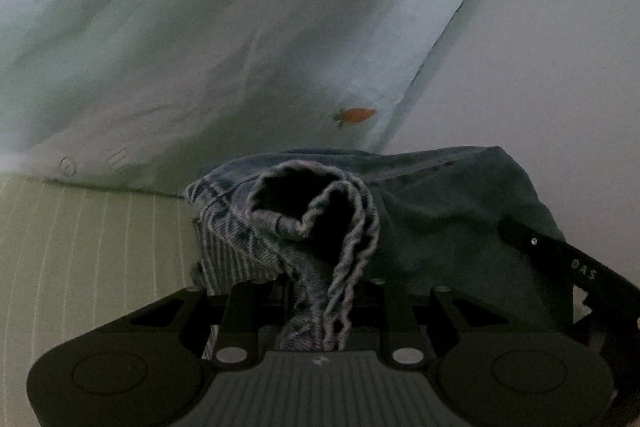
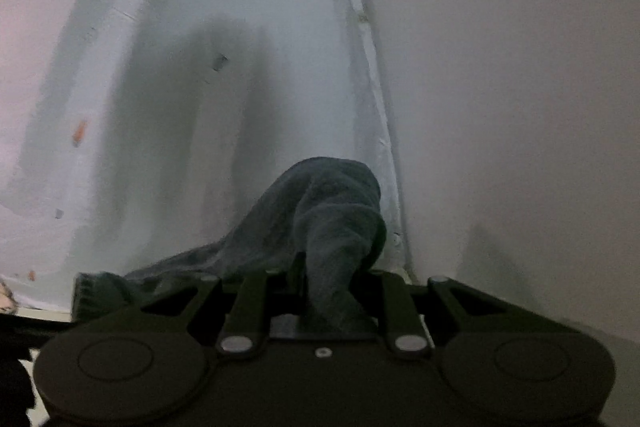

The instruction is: Fold clothes

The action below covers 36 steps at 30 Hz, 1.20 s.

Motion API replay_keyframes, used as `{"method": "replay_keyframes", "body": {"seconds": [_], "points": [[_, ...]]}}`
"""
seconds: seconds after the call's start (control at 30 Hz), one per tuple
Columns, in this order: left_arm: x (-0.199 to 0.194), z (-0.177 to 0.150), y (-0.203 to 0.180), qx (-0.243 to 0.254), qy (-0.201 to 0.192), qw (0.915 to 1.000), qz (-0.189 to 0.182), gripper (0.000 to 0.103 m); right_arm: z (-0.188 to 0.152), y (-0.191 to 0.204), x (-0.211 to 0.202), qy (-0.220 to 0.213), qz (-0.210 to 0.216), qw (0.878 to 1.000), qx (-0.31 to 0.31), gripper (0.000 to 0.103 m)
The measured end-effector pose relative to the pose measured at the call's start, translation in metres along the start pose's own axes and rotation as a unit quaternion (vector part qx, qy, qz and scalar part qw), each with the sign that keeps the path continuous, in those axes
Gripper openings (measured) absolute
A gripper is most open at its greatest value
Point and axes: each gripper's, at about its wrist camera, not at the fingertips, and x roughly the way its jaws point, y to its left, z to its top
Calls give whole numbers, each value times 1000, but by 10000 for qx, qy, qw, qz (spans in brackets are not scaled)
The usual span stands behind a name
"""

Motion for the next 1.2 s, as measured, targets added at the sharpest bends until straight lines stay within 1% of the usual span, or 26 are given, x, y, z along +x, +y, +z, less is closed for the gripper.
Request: {"method": "replay_keyframes", "body": {"seconds": [0.1,0.13,0.17,0.23,0.27,0.3,0.33,0.37,0.4,0.43,0.5,0.53,0.57,0.6,0.63,0.67,0.7,0.77,0.8,0.83,0.87,0.93,1.0,1.07,1.1,1.2], "points": [[43,1,17,-147,177,9993,281,27,-10,-15,53,373,-151,9992,-65,20],[59,-1,23,-133,279,9982,505,28,-17,-18,71,513,-233,9983,-171,23],[75,-2,28,-46,393,9962,780,31,-24,-18,88,713,-398,9960,-358,26],[88,-7,36,-22,477,9923,1145,34,-36,-17,116,1089,-783,9881,-747,26],[86,-8,43,-159,447,9916,1204,42,-40,-14,119,1061,-986,9854,-899,36],[84,-10,50,-294,411,9907,1265,45,-43,-12,121,1003,-1185,9823,-1044,46],[78,-11,56,-406,336,9896,1341,47,-44,-8,116,856,-1232,9818,-1162,65],[70,-12,61,-461,245,9884,1423,52,-45,-4,110,694,-1255,9814,-1276,72],[62,-13,63,-456,159,9880,1465,55,-46,0,105,532,-1277,9806,-1389,72],[54,-15,64,-416,68,9876,1509,63,-49,1,99,482,-1175,9820,-1400,73],[49,-18,62,-237,14,9876,1549,73,-61,1,94,628,-880,9868,-1209,77],[52,-21,61,-124,94,9877,1554,76,-70,-1,96,828,-808,9875,-1075,82],[59,-29,61,-70,279,9865,1614,77,-80,-3,99,1042,-746,9873,-939,85],[67,-37,62,-16,463,9848,1674,77,-93,-5,109,1463,-701,9834,-818,87],[73,-44,64,6,639,9828,1733,79,-102,-6,116,1776,-723,9787,-736,90],[78,-49,71,-208,751,9807,1793,83,-111,-7,123,2065,-755,9733,-659,91],[82,-53,78,-422,851,9784,1839,83,-112,-8,124,2154,-829,9718,-488,91],[79,-51,88,-811,858,9777,1736,83,-102,-2,119,2232,-873,9698,-459,91],[74,-48,86,-734,838,9790,1710,82,-97,1,117,2269,-891,9688,-457,91],[68,-45,81,-532,755,9801,1759,82,-92,3,114,2234,-894,9693,-498,91],[60,-41,77,-336,621,9803,1847,82,-87,5,111,2188,-895,9701,-547,92],[38,-33,71,-221,352,9829,1793,82,-79,12,99,2078,-926,9719,-601,93],[16,-26,65,-115,81,9847,1737,86,-70,20,82,1936,-936,9746,-620,95],[-14,-21,59,-146,-227,9858,1655,94,-59,30,62,1750,-959,9779,-632,98],[-29,-21,56,-104,-370,9860,1621,94,-54,35,52,1656,-970,9793,-637,98],[-72,-18,45,69,-689,9849,1584,99,-44,58,4,1332,-942,9844,-660,102]]}}
